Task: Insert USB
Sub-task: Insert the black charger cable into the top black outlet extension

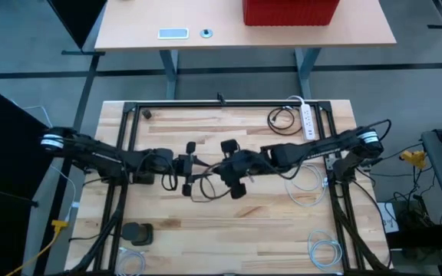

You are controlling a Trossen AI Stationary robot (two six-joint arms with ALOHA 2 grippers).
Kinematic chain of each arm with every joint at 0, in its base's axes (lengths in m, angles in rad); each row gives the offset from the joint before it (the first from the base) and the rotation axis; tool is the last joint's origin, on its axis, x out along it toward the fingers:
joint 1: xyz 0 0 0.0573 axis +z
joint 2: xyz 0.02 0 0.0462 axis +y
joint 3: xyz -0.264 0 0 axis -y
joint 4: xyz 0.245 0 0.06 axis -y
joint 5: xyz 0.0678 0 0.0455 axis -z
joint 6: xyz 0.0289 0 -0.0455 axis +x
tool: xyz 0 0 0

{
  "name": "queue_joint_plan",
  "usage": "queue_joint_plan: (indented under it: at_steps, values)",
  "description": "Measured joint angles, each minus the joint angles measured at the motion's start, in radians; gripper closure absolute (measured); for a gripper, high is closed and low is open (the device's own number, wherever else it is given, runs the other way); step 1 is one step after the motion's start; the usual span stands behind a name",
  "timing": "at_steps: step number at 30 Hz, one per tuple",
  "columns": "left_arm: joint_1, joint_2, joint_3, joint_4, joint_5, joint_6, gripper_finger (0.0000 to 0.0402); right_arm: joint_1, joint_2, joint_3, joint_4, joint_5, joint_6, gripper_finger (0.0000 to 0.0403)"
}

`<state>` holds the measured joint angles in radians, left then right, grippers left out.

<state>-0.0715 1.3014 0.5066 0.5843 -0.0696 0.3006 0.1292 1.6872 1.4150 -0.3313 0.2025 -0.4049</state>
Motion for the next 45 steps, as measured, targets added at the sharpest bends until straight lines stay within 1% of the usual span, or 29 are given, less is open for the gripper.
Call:
queue_joint_plan:
  at_steps: [3,7,11,22,29,32,35,45]
  values:
    - [0.0,0.013,0.051,-0.016,-0.002,0.034,0.0286,-0.02,-0.015,-0.023,-0.02,0.01,0.022,0.0386]
    - [0.0,-0.006,0.077,-0.035,-0.001,0.057,0.029,-0.032,-0.052,-0.045,-0.016,0.007,0.052,0.0386]
    - [0.0,-0.019,0.074,-0.027,0.002,0.07,0.0298,-0.032,-0.068,-0.054,-0.019,0.007,0.053,0.0386]
    - [0.0,-0.023,0.082,0.007,0.0,0.048,0.0299,-0.032,-0.067,-0.102,-0.021,0.005,0.1,0.0386]
    - [0.0,-0.023,0.082,0.024,0.002,0.03,0.03,-0.032,-0.065,-0.103,0.026,0.007,0.098,0.0386]
    - [-0.001,-0.023,0.082,0.024,-0.032,0.027,0.0301,-0.03,-0.065,-0.103,0.037,0.007,0.094,0.0386]
    - [0.0,-0.023,0.082,0.009,-0.061,0.027,0.0305,-0.029,-0.065,-0.103,0.036,0.008,0.093,0.0386]
    - [0.0,-0.027,0.081,-0.022,-0.063,0.03,0.0332,-0.029,-0.065,-0.106,0.06,-0.001,0.09,0.0386]
